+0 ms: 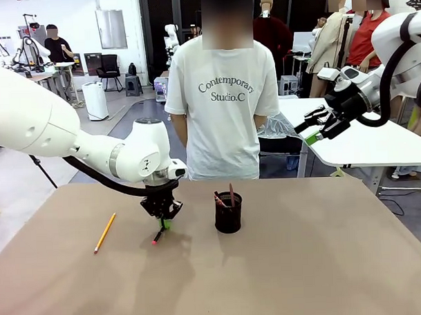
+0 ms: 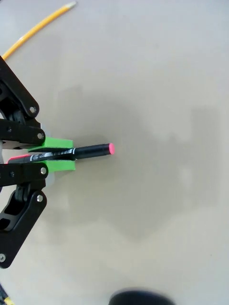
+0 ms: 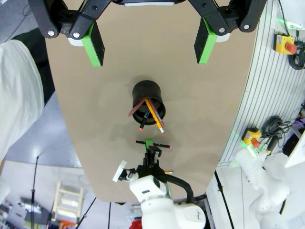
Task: Place the pens into the pen holder.
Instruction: Pick up a writing instrument from the table and place it into the Pen holder.
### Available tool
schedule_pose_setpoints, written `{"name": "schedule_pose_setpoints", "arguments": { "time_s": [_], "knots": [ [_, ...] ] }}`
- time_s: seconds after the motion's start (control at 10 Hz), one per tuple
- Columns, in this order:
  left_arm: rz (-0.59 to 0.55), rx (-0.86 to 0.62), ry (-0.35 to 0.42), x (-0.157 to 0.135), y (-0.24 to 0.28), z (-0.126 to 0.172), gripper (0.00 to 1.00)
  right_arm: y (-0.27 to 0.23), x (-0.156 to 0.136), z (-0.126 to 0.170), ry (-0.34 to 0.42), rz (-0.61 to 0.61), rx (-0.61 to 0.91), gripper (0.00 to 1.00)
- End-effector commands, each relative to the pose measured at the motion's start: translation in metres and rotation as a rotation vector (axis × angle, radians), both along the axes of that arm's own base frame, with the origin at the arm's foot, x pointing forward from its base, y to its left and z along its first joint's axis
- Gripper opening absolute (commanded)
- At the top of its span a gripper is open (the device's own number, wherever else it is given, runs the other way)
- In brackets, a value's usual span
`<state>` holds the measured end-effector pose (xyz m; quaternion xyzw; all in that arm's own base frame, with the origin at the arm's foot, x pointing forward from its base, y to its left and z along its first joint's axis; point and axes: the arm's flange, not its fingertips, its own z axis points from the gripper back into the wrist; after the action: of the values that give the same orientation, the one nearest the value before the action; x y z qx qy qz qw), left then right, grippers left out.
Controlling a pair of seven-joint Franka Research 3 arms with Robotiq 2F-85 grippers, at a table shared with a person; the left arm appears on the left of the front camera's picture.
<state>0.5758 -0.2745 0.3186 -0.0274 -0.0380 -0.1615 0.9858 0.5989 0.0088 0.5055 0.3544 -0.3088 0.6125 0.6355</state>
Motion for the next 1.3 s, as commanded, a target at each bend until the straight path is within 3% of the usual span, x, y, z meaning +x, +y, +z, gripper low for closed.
{"name": "schedule_pose_setpoints", "arguments": {
  "time_s": [0.0, 0.2, 0.3, 0.5, 0.8, 0.9, 1.1, 1.2],
  "knots": [
    [-0.036, -0.156, -0.009, -0.012, 0.012, 0.021, 0.0, 0.001, 0.003, 0.003, -0.005, 0.0, -0.005, 1.0],
    [-0.137, -0.284, -0.07, -0.023, 0.019, 0.045, 0.0, 0.001, 0.003, 0.003, -0.005, 0.0, -0.005, 1.0],
    [-0.262, -0.418, -0.078, -0.031, 0.025, 0.058, 0.0, 0.001, 0.003, 0.003, -0.005, 0.0, -0.005, 1.0],
    [-0.499, -0.626, -0.164, -0.042, 0.038, 0.073, 0.0, 0.001, 0.003, 0.003, -0.005, 0.0, -0.005, 1.0],
    [-0.747, -0.851, -0.382, -0.059, 0.059, 0.087, 0.0, 0.001, 0.003, 0.003, -0.005, 0.0, -0.005, 1.0],
    [-0.846, -0.912, -0.5, -0.063, 0.064, 0.088, 0.0, 0.001, 0.003, 0.003, -0.005, 0.0, -0.005, 1.0],
    [-0.889, -0.912, -0.594, -0.068, 0.072, 0.089, 0.0, 0.001, 0.003, 0.003, -0.005, 0.0, -0.005, 1.0],
    [-0.997, -0.896, -0.686, -0.073, 0.074, 0.091, 0.0, 0.001, 0.003, 0.003, -0.005, 0.0, -0.005, 1.0]
  ]
}}
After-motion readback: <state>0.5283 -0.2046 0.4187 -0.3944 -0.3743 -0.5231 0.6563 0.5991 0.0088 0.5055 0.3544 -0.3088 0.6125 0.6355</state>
